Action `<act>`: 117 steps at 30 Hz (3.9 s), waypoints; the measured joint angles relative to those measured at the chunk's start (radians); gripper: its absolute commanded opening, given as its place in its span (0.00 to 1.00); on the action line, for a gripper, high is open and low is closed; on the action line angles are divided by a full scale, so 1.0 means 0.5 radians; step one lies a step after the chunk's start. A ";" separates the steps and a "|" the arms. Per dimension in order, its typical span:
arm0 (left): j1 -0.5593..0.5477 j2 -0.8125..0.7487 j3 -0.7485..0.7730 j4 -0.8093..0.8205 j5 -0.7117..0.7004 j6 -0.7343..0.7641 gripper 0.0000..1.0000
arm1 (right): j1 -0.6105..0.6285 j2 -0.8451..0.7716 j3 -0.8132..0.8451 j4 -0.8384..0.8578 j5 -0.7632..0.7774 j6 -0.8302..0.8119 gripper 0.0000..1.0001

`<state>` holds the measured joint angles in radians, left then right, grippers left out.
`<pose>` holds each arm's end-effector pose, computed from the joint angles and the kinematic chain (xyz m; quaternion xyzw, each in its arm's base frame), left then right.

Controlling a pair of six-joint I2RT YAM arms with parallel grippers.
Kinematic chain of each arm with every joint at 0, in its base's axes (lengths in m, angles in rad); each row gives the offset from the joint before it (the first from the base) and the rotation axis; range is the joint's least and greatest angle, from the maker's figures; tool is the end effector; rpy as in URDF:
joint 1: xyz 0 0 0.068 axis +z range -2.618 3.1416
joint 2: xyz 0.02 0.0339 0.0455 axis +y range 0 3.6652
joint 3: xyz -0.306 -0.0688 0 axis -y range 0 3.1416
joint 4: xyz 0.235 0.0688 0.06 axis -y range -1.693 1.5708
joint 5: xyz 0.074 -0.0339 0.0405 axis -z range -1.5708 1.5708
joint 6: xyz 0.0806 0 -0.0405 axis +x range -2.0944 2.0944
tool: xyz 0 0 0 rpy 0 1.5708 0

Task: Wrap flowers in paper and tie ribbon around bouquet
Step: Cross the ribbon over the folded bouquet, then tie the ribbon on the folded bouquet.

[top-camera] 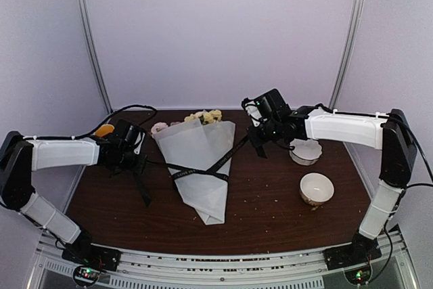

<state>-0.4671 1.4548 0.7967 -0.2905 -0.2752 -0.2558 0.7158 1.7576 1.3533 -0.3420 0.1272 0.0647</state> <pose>0.2737 -0.1135 0.1980 0.0577 0.9422 0.0149 0.3298 0.3308 0.2741 0.2724 -0.2683 0.8745 0.0983 0.3919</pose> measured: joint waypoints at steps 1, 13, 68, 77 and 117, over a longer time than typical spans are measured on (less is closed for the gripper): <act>0.000 -0.002 0.000 -0.002 -0.002 0.005 0.00 | 0.000 0.013 0.011 0.002 0.002 -0.011 0.00; 0.002 -0.092 0.001 -0.005 0.095 0.072 0.00 | 0.024 0.027 0.099 -0.021 -0.066 -0.085 0.00; 0.838 -0.829 -0.734 0.030 0.208 -0.645 0.00 | -1.585 -0.843 -1.353 0.546 -0.578 0.551 0.00; 1.105 -0.939 -0.856 0.060 0.381 -0.739 0.00 | -1.877 -0.935 -1.446 0.678 -0.778 0.568 0.00; 1.509 -1.298 -1.083 0.089 0.461 -0.871 0.00 | -2.462 -0.866 -1.655 0.996 -0.914 0.722 0.00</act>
<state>0.2874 0.8059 0.2554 -0.2462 -0.0448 -0.6914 -0.5152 1.3247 0.5259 0.1558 -0.3298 0.4255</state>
